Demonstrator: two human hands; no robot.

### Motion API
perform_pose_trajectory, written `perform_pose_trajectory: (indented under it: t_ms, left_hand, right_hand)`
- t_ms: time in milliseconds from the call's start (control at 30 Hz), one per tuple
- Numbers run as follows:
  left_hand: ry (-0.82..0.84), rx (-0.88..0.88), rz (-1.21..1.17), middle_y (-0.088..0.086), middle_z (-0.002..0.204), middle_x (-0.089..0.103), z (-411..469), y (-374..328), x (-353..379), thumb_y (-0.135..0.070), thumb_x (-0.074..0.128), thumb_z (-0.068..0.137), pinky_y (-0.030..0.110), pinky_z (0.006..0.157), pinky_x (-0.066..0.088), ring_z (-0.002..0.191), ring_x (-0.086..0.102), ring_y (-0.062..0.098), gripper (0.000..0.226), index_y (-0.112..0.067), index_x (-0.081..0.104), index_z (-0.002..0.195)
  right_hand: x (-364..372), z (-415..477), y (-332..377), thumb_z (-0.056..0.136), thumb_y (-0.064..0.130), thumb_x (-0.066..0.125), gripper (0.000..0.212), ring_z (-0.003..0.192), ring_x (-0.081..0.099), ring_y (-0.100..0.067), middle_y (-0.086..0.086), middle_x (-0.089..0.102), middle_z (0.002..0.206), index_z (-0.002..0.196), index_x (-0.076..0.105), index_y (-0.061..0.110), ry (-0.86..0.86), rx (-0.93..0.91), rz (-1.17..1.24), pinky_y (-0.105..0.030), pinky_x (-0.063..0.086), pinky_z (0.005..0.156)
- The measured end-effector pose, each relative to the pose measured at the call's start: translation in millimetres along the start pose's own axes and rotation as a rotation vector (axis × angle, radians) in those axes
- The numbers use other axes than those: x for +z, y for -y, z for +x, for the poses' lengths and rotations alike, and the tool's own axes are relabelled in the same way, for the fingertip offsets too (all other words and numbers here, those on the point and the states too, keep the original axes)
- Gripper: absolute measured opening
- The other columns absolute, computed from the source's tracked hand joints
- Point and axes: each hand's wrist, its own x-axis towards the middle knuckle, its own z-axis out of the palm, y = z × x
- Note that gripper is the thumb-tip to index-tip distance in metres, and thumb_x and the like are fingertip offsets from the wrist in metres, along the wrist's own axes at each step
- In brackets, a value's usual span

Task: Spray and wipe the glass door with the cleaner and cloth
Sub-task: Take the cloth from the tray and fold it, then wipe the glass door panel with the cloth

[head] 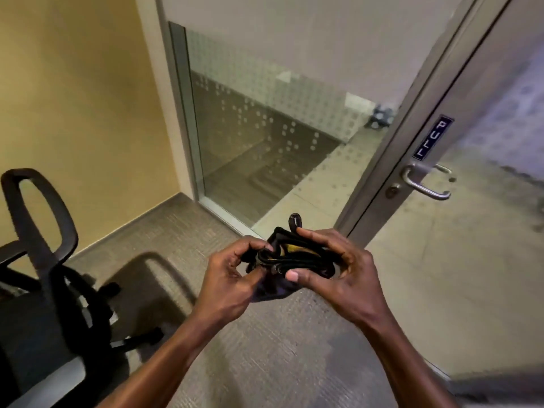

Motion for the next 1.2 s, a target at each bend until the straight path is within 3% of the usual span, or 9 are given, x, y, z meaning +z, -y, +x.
perform_pose_trajectory:
  t_ms: [100,200,300,433,600,700,967,1100,1200]
  left_hand:
    - [0.053,0.031,-0.037,-0.019,0.1,0.082,19,-7,37,-0.01,0.074,0.082,0.017,0.09,0.06,0.096,0.077,0.002,0.047,-0.053,0.079,0.099]
    - [0.097,0.044,-0.089,-0.014,0.11,0.082,32,-6,74,-0.008,0.081,0.082,0.021,0.089,0.062,0.102,0.079,0.008,0.042,-0.04,0.078,0.108]
    - [0.187,0.038,-0.145,-0.009,0.132,0.077,44,-7,107,0.002,0.092,0.084,0.022,0.084,0.063,0.121,0.076,0.014,0.058,-0.028,0.077,0.13]
    - [0.344,0.053,-0.172,-0.019,0.129,0.08,59,-19,150,-0.006,0.095,0.085,0.014,0.084,0.057,0.119,0.074,-0.001,0.057,-0.037,0.077,0.13]
    - [0.348,0.088,-0.164,-0.019,0.108,0.083,74,-35,195,-0.04,0.097,0.072,0.023,0.097,0.061,0.1,0.076,0.002,0.044,-0.052,0.075,0.109]
    - [0.376,0.088,-0.193,-0.018,0.098,0.084,86,-40,214,-0.041,0.096,0.071,0.022,0.093,0.061,0.093,0.077,0.001,0.035,-0.052,0.077,0.099]
    - [0.497,0.237,-0.126,-0.02,0.109,0.084,132,-34,244,-0.048,0.095,0.078,0.015,0.098,0.058,0.106,0.079,0.005,0.035,-0.047,0.077,0.108]
    - [0.597,0.283,-0.006,-0.028,0.115,0.081,156,-26,258,-0.053,0.095,0.077,0.01,0.099,0.053,0.112,0.075,0.0,0.045,-0.048,0.077,0.119]
    - [0.665,0.292,0.067,-0.027,0.113,0.081,169,-16,266,-0.041,0.096,0.085,0.008,0.098,0.051,0.112,0.075,-0.002,0.037,-0.042,0.078,0.118]
  right_hand:
    - [-32,-7,-10,0.073,0.031,0.102,0.071,0.121,0.074,-0.011,0.014,0.076,0.125,0.138,0.074,0.029,-0.019,-0.047,-0.088,-0.026,0.061,0.098]
    - [-65,-16,-23,0.077,0.015,0.097,0.061,0.118,0.075,-0.011,0.016,0.077,0.122,0.132,0.077,0.031,-0.1,-0.043,-0.147,-0.03,0.063,0.098]
    - [-97,-21,-30,0.077,0.003,0.094,0.059,0.116,0.077,-0.006,0.017,0.08,0.12,0.128,0.076,0.028,-0.155,0.003,-0.135,-0.029,0.064,0.101]
    - [-144,-23,-32,0.078,0.007,0.096,0.058,0.116,0.078,-0.009,0.012,0.082,0.12,0.129,0.075,0.024,-0.171,0.029,-0.096,-0.024,0.062,0.102]
    - [-193,-19,-30,0.078,0.014,0.098,0.058,0.114,0.078,-0.009,0.009,0.082,0.119,0.131,0.078,0.022,-0.211,0.088,-0.233,-0.032,0.062,0.103]
    - [-212,-14,-31,0.08,0.015,0.095,0.048,0.102,0.076,-0.007,0.008,0.078,0.107,0.126,0.081,0.022,-0.198,0.106,-0.384,-0.027,0.059,0.088]
    - [-242,4,-27,0.084,0.025,0.09,0.019,0.087,0.072,-0.012,0.01,0.076,0.096,0.101,0.082,0.023,-0.23,0.141,-0.657,-0.039,0.06,0.08]
    - [-259,20,-28,0.085,0.023,0.09,0.018,0.09,0.071,-0.004,0.009,0.077,0.098,0.1,0.081,0.022,-0.347,0.169,-0.656,-0.02,0.056,0.078]
    - [-278,29,-27,0.084,0.023,0.093,0.021,0.088,0.067,0.01,0.013,0.074,0.095,0.101,0.081,0.022,-0.408,0.21,-0.663,-0.007,0.049,0.075]
